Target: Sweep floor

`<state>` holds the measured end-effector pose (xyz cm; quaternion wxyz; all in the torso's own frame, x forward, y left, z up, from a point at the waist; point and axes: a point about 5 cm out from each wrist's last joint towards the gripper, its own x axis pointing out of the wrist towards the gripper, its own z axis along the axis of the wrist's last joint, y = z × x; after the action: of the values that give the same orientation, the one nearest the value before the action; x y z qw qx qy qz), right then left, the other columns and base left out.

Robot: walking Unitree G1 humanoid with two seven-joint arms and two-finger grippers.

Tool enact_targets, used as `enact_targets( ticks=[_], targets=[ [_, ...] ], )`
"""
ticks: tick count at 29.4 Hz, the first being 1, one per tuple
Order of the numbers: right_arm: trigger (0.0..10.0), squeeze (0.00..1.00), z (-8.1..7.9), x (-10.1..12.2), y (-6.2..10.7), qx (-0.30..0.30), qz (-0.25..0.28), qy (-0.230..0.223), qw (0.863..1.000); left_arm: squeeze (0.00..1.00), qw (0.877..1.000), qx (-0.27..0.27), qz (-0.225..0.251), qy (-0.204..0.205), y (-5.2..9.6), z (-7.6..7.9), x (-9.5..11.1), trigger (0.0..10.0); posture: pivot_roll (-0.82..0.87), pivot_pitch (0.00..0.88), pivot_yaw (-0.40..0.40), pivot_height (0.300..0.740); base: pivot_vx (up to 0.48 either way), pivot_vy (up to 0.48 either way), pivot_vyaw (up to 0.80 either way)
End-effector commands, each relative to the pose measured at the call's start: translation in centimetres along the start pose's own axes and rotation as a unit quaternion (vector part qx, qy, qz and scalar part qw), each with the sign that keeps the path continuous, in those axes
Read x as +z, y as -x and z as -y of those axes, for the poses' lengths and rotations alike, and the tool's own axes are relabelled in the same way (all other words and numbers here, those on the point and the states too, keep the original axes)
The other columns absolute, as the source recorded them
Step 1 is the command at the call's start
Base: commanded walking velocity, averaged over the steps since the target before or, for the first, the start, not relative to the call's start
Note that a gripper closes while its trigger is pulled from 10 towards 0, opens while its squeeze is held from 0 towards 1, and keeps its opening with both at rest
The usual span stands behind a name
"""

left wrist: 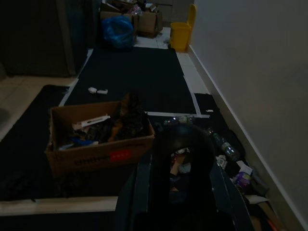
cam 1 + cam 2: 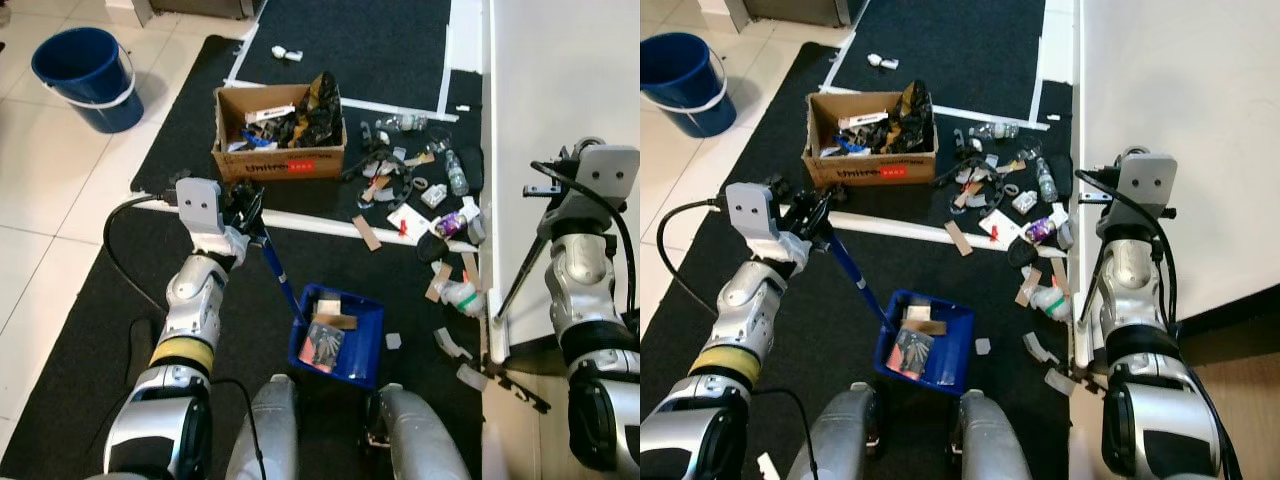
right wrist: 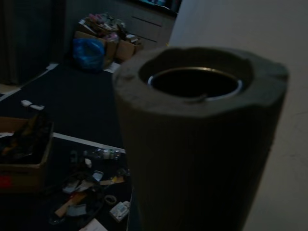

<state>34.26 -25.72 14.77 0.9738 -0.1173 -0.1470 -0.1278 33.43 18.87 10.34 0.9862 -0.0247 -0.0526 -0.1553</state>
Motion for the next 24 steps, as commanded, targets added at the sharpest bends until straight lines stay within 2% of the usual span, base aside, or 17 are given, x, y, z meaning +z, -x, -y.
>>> enact_targets(
  ticks=[1,9,13,16,22,24],
  targets=[
    [10.0,0.0,0.0,-1.2,1.1,0.008,-0.022,0.017,1.0,0.0,1.0,-0.002,0.001,-0.016,0.2,-0.1,0.2,10.0,0.09,0.313,-0.011,0.74,0.0,0.0,0.0],
    [10.0,0.0,-0.3,-1.8,1.9,0.012,-0.038,0.015,0.999,0.0,1.0,0.012,0.004,-0.017,0.2,-0.1,0.3,10.0,0.08,0.348,-0.009,0.74,0.0,0.0,0.0],
    [10.0,0.0,-1.0,-2.6,2.6,0.031,-0.063,0.012,0.997,0.0,1.0,0.011,0.006,-0.016,0.1,0.3,0.4,10.0,0.07,0.37,-0.009,0.74,0.0,0.0,0.0],
    [10.0,0.0,-1.4,-2.9,3.3,0.031,-0.069,-0.007,0.997,0.0,1.0,0.009,0.008,-0.016,-0.2,0.6,0.5,10.0,0.07,0.385,-0.007,0.74,0.0,0.0,0.0],
    [10.0,0.0,-1.9,-3.0,3.8,0.031,-0.068,-0.024,0.997,0.0,1.0,0.004,0.008,-0.022,-0.3,0.9,0.6,10.0,0.07,0.4,-0.002,0.74,0.0,0.0,0.0],
    [10.0,0.0,-2.3,-2.8,4.1,0.029,-0.061,-0.041,0.997,0.0,1.0,0.003,0.007,-0.024,-0.1,1.0,0.4,10.0,0.06,0.411,0.001,0.74,0.0,0.0,0.0]
  ],
)
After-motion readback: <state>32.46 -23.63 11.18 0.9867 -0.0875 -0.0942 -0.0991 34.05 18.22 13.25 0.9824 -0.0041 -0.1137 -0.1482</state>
